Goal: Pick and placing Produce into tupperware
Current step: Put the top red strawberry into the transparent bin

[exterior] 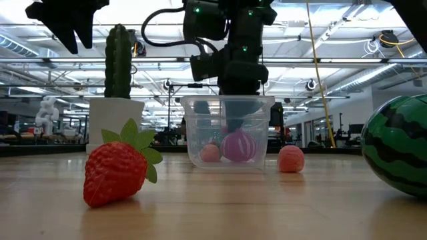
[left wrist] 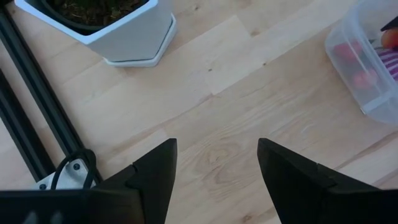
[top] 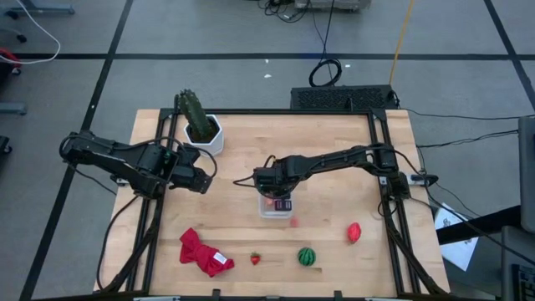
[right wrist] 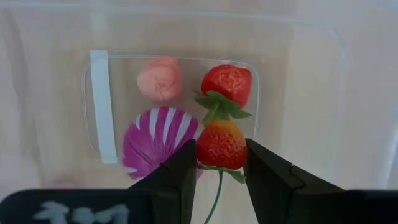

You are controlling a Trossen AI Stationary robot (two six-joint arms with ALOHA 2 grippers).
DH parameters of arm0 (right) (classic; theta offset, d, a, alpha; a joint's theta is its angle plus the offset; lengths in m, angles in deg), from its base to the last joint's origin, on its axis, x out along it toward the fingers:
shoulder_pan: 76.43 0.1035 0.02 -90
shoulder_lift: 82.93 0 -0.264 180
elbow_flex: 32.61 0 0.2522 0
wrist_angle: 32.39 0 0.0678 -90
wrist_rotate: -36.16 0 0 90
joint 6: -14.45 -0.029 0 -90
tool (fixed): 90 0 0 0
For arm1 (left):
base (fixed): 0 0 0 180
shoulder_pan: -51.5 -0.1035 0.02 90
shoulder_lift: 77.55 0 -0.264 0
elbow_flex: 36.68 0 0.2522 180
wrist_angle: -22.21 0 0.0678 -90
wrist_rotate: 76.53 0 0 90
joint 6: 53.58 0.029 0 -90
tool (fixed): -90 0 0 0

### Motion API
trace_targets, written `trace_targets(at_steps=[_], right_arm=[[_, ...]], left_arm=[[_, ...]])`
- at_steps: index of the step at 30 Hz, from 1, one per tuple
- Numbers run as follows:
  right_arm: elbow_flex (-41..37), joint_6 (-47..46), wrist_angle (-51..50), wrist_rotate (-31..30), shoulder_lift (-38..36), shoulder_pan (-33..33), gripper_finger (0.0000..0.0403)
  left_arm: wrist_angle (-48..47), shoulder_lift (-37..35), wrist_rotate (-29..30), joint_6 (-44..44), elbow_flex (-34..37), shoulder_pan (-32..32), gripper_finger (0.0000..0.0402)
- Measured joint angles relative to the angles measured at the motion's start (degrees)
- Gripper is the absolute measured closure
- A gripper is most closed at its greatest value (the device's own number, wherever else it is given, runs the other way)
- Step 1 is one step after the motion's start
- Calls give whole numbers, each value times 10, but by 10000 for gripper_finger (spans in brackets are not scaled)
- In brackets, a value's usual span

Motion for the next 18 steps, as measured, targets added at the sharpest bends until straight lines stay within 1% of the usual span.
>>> trace_targets(at_steps=[10,18], right_arm=[[0,0,7,0,1,1,291],[0,0,6,0,1,0,257]], left_arm=[[-3,0,7,3,0,0,172],[-3,0,13,5,0,0,172]])
